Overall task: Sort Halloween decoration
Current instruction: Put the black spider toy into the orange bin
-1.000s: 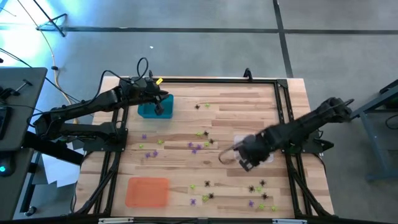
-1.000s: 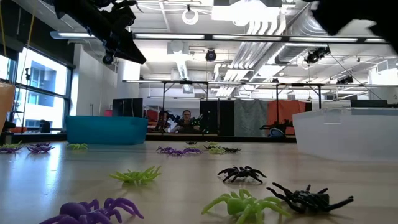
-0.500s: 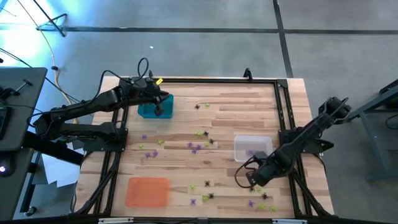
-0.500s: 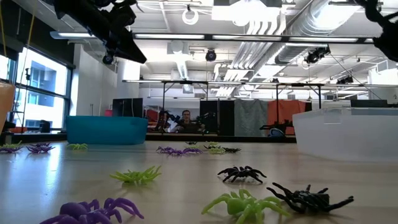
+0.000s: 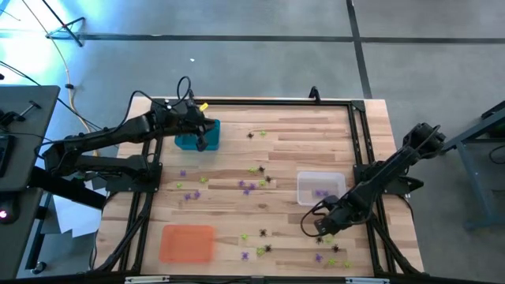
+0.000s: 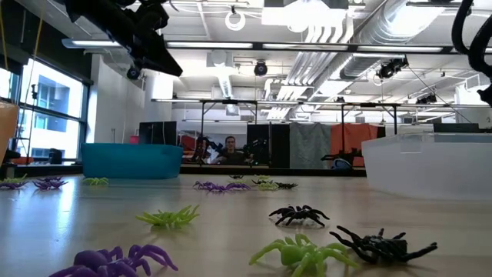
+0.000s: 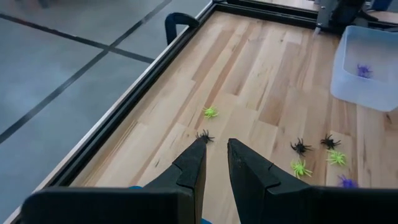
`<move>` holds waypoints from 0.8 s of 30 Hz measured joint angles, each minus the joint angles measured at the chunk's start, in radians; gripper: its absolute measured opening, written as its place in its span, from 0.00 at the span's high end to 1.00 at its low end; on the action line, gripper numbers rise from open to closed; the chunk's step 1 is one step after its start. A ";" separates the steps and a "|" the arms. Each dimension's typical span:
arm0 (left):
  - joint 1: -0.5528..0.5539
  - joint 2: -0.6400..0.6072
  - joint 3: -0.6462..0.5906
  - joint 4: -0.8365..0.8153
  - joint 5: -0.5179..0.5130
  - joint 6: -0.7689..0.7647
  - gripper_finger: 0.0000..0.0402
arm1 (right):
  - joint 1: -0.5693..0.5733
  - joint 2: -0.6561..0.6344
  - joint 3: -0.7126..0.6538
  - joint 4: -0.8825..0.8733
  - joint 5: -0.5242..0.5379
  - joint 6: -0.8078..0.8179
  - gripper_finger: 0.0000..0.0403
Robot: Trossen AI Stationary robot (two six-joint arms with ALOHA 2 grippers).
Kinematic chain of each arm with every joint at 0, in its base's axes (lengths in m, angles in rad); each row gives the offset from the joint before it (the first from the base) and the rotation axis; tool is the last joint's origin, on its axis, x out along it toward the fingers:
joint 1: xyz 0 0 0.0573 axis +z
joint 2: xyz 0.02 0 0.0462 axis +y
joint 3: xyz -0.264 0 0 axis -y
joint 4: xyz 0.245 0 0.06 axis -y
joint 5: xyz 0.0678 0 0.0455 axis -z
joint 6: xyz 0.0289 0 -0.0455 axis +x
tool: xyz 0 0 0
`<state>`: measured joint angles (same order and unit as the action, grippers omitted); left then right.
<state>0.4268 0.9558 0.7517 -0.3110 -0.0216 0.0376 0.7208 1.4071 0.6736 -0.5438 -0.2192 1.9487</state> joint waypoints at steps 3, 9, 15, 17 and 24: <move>-0.009 0.000 0.000 0.000 0.000 0.000 0.87 | 0.000 0.000 -0.011 0.005 0.000 -0.012 0.79; -0.017 0.000 0.000 0.000 0.000 0.000 0.87 | 0.000 0.000 -0.052 0.092 -0.023 -0.015 0.79; -0.017 0.000 0.000 -0.002 0.000 0.000 0.87 | 0.000 0.000 -0.069 0.153 -0.025 -0.020 0.79; -0.017 0.000 0.000 -0.002 0.000 0.000 0.87 | 0.000 0.000 -0.069 0.144 -0.024 -0.030 0.79; -0.017 0.000 0.000 -0.003 0.000 -0.010 0.87 | 0.000 0.000 -0.069 0.124 -0.003 -0.120 0.79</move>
<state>0.4099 0.9558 0.7517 -0.3141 -0.0219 0.0273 0.7208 1.4071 0.6044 -0.4194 -0.2219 1.8284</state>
